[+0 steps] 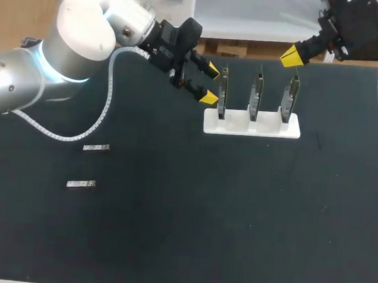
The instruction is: Pick up the optical module with the left hand, and insert it into the network port with the right hand.
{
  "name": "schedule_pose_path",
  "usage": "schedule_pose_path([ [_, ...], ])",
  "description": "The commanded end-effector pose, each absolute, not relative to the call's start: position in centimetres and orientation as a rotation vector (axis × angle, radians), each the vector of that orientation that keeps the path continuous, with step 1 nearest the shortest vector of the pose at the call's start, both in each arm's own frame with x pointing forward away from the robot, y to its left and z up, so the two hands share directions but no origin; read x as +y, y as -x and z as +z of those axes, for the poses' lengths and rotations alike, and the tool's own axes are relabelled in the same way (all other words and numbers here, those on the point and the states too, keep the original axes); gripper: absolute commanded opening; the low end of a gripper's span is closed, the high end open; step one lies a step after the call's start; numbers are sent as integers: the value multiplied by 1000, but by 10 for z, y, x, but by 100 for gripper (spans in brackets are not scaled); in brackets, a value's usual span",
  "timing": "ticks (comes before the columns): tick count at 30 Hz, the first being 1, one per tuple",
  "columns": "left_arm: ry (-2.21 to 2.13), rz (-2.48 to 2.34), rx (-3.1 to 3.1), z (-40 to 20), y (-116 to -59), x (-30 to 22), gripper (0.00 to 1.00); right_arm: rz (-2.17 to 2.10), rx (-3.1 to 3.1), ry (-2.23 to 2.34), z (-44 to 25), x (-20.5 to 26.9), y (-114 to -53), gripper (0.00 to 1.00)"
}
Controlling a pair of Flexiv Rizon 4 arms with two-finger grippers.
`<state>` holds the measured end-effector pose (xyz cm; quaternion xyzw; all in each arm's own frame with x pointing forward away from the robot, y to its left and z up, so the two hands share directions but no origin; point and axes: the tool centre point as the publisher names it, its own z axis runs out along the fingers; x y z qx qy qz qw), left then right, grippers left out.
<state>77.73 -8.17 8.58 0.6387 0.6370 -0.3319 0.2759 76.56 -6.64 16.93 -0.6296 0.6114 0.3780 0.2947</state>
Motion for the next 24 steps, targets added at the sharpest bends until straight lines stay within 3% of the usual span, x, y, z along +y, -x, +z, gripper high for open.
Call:
schedule_pose_path([
  [1,-1716,-888,1714,86,-777,-82,100,1016,1621,1681,166,-66,-769,0],
  [24,-1716,-888,1714,86,-777,-82,100,1030,1628,1668,160,-62,-771,0],
])
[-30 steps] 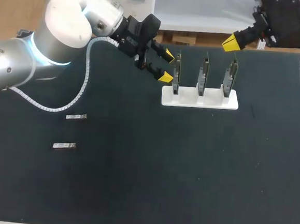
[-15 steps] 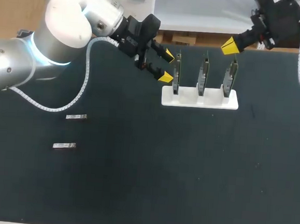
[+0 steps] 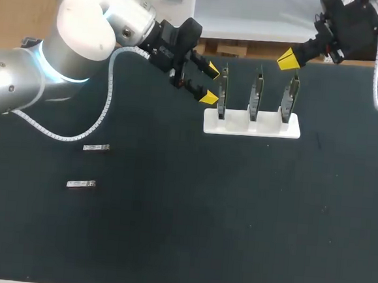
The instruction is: Pick up the optical module with the left hand, and insert it into the network port with the right hand.
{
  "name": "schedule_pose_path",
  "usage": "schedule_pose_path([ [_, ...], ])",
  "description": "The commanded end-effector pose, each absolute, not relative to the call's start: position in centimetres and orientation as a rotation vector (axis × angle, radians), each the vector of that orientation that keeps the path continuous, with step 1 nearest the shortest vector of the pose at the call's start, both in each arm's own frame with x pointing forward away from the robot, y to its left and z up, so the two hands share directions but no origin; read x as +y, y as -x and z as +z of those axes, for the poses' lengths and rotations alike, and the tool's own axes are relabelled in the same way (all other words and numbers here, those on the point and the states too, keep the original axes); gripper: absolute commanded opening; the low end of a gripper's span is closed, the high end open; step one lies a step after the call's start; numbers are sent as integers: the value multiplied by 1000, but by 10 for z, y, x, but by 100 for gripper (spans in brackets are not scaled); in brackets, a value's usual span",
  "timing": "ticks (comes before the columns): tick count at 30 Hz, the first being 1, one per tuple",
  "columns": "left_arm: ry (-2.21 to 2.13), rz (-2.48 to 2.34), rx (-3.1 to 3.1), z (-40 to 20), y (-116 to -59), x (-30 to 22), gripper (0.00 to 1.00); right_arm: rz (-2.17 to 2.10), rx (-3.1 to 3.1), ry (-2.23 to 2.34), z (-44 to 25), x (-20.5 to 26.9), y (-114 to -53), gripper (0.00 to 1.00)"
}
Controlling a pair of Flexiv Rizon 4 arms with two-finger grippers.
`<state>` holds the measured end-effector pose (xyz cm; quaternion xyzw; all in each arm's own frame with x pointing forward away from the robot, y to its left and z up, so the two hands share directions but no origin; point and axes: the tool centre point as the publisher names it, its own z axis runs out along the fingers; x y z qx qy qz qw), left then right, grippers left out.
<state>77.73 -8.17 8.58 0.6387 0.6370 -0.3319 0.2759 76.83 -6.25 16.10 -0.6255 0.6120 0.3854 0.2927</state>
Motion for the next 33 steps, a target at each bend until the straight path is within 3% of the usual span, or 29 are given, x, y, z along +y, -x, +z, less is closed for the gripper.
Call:
schedule_pose_path([
  [1,-1716,-888,1714,86,-777,-82,100,1031,1626,1668,160,-62,-771,0],
  [21,-1716,-888,1714,86,-777,-82,100,1024,1621,1675,159,-57,-775,0],
  [22,-1716,-888,1714,86,-777,-82,100,1023,1622,1676,160,-56,-775,57],
  [23,-1716,-888,1714,86,-777,-82,100,1030,1612,1687,160,-55,-775,100],
  [33,-1716,-888,1714,86,-777,-82,100,1030,1612,1687,160,-55,-775,100],
])
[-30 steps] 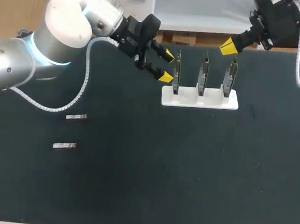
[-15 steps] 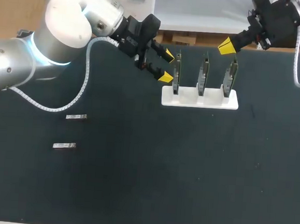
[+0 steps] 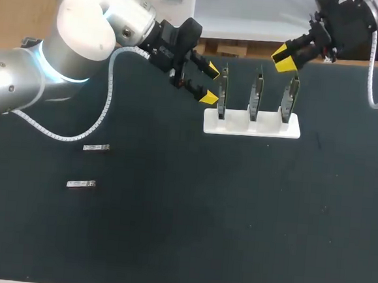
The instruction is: Pick up the optical module with the left hand, and insert it into the network port with the right hand.
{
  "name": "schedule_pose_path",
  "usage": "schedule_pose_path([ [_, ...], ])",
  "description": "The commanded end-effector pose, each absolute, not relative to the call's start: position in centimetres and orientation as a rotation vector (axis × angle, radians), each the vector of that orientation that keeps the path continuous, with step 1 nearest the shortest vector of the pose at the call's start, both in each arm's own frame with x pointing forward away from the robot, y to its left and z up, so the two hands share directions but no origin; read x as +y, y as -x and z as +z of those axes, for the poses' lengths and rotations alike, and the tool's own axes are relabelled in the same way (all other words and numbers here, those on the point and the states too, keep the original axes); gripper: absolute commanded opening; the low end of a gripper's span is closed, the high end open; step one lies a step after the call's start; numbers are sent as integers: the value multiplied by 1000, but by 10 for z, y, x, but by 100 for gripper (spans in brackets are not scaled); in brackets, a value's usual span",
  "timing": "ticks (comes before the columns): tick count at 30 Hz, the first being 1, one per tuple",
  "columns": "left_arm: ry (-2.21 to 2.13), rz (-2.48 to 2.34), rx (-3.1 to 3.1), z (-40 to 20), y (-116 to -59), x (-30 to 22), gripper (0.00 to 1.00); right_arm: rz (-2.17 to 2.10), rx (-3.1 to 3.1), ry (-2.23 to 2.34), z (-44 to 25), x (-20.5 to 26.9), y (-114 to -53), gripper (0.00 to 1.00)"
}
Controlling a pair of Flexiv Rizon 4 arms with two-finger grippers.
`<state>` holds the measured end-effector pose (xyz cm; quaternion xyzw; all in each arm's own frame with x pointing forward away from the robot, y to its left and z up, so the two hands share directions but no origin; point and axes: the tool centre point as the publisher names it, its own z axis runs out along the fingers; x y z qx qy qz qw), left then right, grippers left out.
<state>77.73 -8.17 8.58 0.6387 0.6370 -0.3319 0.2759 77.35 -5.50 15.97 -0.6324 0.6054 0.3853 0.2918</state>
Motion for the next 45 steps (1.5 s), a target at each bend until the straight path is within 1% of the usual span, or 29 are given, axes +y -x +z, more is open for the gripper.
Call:
schedule_pose_path([
  [1,-1716,-888,1714,86,-777,-82,100,1030,1612,1687,160,-55,-775,100],
  [12,-1716,-888,1714,86,-777,-82,100,1030,1612,1687,160,-55,-775,100],
  [21,-1758,-829,1723,99,-761,-58,100,1030,1612,1687,160,-55,-775,100],
  [31,-1812,-592,1872,103,-718,4,100,1030,1612,1687,160,-55,-775,100],
  [45,-1714,-204,2110,97,-659,109,100,1030,1612,1687,160,-55,-775,100],
])
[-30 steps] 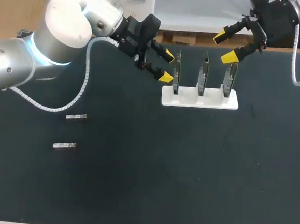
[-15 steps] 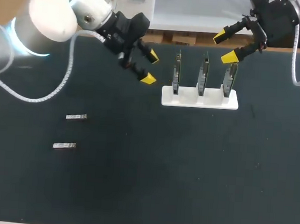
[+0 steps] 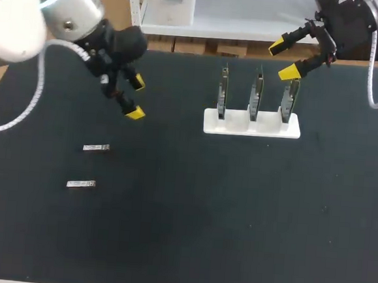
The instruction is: Pick up the optical module with the left hand, and insert it into the network port with the right hand.
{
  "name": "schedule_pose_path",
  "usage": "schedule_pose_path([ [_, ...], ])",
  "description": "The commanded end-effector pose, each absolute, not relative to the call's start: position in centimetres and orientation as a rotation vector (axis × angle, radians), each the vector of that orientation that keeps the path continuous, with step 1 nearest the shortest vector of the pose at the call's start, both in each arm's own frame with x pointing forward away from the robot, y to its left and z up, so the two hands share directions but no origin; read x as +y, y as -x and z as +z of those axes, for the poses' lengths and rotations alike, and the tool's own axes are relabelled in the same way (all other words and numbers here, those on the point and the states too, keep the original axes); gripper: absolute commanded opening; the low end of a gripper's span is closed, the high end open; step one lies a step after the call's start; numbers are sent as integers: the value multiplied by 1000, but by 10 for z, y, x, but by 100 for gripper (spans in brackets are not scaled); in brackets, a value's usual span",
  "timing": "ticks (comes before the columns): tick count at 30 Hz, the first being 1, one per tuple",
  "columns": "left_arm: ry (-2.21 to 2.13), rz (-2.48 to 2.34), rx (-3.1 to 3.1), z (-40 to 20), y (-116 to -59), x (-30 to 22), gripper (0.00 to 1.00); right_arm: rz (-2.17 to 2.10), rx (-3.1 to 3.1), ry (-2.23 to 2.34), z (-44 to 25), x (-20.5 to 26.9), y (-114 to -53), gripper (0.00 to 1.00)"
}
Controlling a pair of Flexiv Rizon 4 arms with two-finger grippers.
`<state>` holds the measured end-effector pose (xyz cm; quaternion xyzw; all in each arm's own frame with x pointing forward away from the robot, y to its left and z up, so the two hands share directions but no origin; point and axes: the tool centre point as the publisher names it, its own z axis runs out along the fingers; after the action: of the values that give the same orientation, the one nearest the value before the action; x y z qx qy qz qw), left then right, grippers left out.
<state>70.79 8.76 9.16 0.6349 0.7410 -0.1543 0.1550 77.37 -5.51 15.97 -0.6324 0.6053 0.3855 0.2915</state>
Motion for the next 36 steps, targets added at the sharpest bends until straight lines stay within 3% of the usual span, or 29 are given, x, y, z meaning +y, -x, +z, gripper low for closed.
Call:
schedule_pose_path([
  [1,-1717,-175,2131,96,-656,115,100,1030,1612,1687,160,-55,-775,100],
  [15,-1810,14,2286,58,-634,165,100,1030,1612,1687,160,-55,-775,100],
  [36,-2026,48,2336,13,-647,186,100,1030,1612,1687,160,-55,-775,100],
])
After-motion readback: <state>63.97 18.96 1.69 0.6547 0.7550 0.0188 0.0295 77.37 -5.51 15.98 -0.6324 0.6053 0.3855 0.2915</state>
